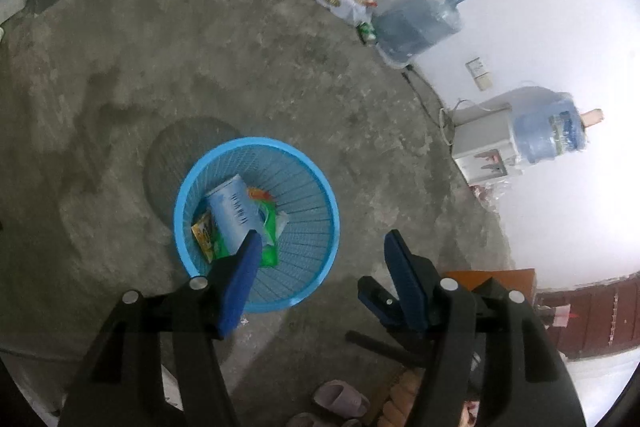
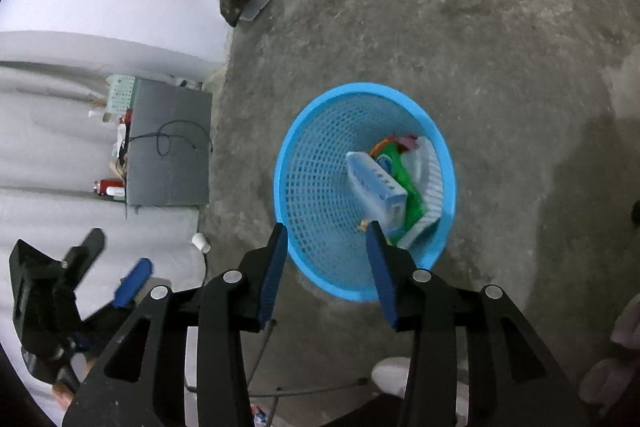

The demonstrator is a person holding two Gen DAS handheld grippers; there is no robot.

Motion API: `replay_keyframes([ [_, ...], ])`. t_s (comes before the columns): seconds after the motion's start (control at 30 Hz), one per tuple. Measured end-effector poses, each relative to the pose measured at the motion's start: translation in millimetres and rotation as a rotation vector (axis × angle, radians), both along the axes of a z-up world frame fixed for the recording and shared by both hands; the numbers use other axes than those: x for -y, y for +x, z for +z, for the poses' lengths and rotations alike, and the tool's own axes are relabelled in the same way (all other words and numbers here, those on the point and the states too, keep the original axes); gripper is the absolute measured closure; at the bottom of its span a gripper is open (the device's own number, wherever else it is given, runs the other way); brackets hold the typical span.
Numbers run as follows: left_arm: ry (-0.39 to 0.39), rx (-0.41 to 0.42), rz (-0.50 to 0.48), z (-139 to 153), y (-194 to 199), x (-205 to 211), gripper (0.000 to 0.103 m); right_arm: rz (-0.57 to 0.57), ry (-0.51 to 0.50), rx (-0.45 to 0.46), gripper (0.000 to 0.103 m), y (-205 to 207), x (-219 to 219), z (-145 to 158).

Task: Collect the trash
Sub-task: 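Open both grippers over the wastebasket to drop box and tissue, then move both open tools back over the table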

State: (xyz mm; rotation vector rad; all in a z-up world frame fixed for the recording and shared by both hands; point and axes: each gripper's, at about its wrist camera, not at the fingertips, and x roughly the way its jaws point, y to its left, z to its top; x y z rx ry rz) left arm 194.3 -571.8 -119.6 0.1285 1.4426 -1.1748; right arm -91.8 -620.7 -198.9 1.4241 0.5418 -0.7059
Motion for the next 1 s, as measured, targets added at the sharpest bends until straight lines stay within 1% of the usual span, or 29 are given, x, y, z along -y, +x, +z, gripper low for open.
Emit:
replay_keyframes([
  [0.03, -0.01, 0.007, -0.004, 10.8, 2.3, -9.6, 0.041, 0.006, -0.012, 0.0, 0.061, 0.9, -0.5, 2.2],
  [0.07, -0.022, 0.013, -0.01, 21.1, 5.6, -19.4, 0.041, 0.018, -0.032, 0.001, 0.058, -2.1, -6.5, 11.1],
  [0.13, -0.044, 0.045, -0.006, 44.4, 12.1, -42.7, 0.041, 0.04, -0.064, -0.002, 0.056, 1.3, -8.7, 18.2],
  [0.2, -0.079, 0.078, 0.018, 73.5, 23.9, -77.7, 0.04, 0.079, -0.103, -0.006, 0.054, 3.3, -18.9, 35.7],
  [0.23, -0.093, 0.092, 0.028, 83.7, 28.8, -90.6, 0.039, 0.101, -0.123, -0.002, 0.051, 5.5, -23.1, 43.8],
  [0.3, -0.149, 0.133, 0.072, 116.2, 43.3, -134.4, 0.035, 0.164, -0.182, -0.005, 0.048, 16.0, -34.9, 66.6],
  [0.37, -0.179, 0.186, 0.123, 138.6, 54.1, -173.5, 0.033, 0.23, -0.238, -0.007, 0.043, 27.7, -46.6, 87.5],
  [0.4, -0.192, 0.22, 0.164, 151.2, 58.4, -200.2, 0.031, 0.272, -0.273, -0.004, 0.042, 35.7, -54.8, 99.9],
  [0.47, -0.219, 0.246, 0.239, 166.8, 64.1, -247.0, 0.03, 0.337, -0.32, 0.004, 0.038, 48.8, -69.5, 118.2],
  [0.6, -0.253, 0.272, 0.412, 182.8, 68.7, -344.0, 0.03, 0.479, -0.366, 0.042, 0.036, 78.0, -103.1, 146.9],
  [0.7, -0.258, 0.347, 0.564, 189.1, 60.3, -422.6, 0.029, 0.572, -0.387, 0.076, 0.033, 97.6, -127.9, 162.3],
  [0.8, -0.246, 0.415, 0.673, 190.3, 52.7, -484.2, 0.028, 0.658, -0.397, 0.101, 0.031, 117.9, -151.6, 172.7],
  [0.87, -0.232, 0.434, 0.727, 188.0, 50.2, -513.6, 0.028, 0.708, -0.399, 0.116, 0.029, 129.7, -165.0, 177.5],
  [1.0, -0.199, 0.459, 0.834, 181.1, 42.6, -571.4, 0.028, 0.812, -0.387, 0.123, 0.029, 160.6, -196.4, 182.3],
])
